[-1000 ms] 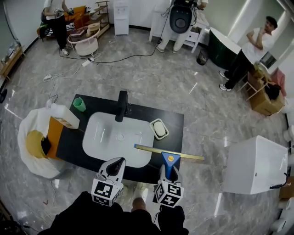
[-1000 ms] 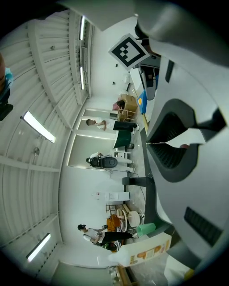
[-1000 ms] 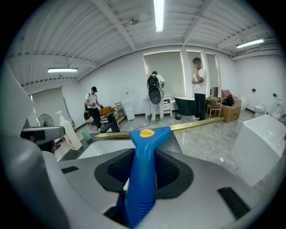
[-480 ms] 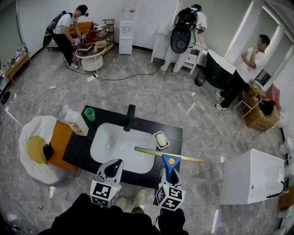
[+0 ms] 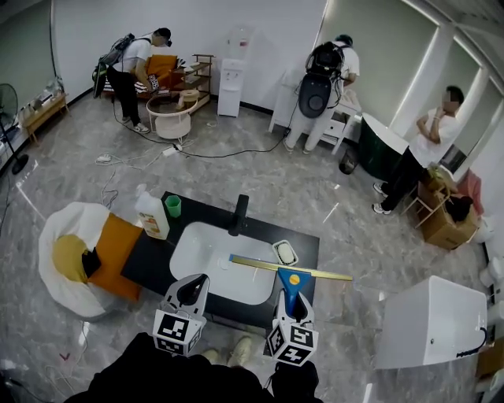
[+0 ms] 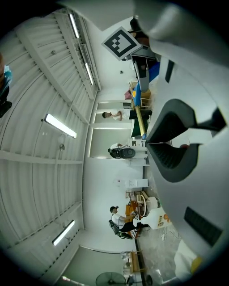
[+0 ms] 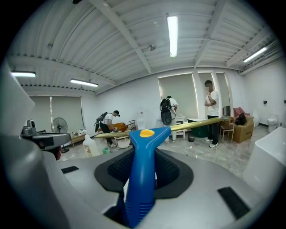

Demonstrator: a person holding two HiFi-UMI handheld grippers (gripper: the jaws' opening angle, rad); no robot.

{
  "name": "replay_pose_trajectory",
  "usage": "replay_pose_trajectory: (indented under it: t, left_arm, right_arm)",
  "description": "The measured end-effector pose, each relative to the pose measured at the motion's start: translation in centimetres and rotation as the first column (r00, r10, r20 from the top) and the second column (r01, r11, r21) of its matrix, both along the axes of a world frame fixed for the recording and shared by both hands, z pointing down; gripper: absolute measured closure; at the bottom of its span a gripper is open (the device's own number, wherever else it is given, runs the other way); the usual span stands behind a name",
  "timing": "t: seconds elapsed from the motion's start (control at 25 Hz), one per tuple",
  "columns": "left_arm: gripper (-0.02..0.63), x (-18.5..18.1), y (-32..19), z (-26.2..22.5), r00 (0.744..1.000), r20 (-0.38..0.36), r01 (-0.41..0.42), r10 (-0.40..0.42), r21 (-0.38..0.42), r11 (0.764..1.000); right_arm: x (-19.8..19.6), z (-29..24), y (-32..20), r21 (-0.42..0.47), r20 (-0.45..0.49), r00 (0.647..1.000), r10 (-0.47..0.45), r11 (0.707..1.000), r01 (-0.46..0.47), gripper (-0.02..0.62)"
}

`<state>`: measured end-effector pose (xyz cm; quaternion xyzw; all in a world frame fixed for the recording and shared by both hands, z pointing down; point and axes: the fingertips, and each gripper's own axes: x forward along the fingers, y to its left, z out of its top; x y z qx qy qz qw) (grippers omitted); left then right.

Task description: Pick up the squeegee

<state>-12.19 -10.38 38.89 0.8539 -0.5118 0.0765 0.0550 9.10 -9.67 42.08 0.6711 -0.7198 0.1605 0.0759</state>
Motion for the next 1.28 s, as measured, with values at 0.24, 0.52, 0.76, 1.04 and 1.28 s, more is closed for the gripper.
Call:
replay_pose_trajectory:
  t: [0.24, 0.52, 0.76, 1.04, 1.28]
  left_arm:
    - [0.581, -3.1, 2.5, -0.9, 1.000, 0.006, 0.030, -0.031, 0.018, 0.999]
    - [0.581, -5.5, 4.9, -0.6, 0.999, 0.019, 0.033, -0.033, 0.017, 0.999]
    - [0.581, -6.3, 6.7, -0.4, 0.999, 0.029, 0.021, -0.021, 0.014, 1.000]
    - [0.581, -6.8, 7.6, -0.2, 0.999, 0.032, 0.016, -0.017, 0.015, 1.000]
    - [0.581, -6.0, 7.8, -0.3, 0.999, 0.031, 0.009, -0.010, 0.015, 1.000]
  right_arm:
    - [-3.3, -1.5, 2.3, 0.033, -0.001, 0.999, -0.042, 0.999, 0.042, 0.449]
    - [-6.3, -1.2, 4.9, 0.039, 0.008, 0.998, -0.062, 0.997, 0.061, 0.449]
    - [-7.6, -0.5, 6.9, 0.034, 0.015, 0.998, -0.060, 0.998, 0.059, 0.449]
    - [-8.7, -0.1, 7.9, 0.033, 0.016, 0.997, -0.072, 0.997, 0.071, 0.449]
    - [-7.9, -0.4, 8.2, 0.034, 0.016, 0.998, -0.065, 0.997, 0.064, 0.449]
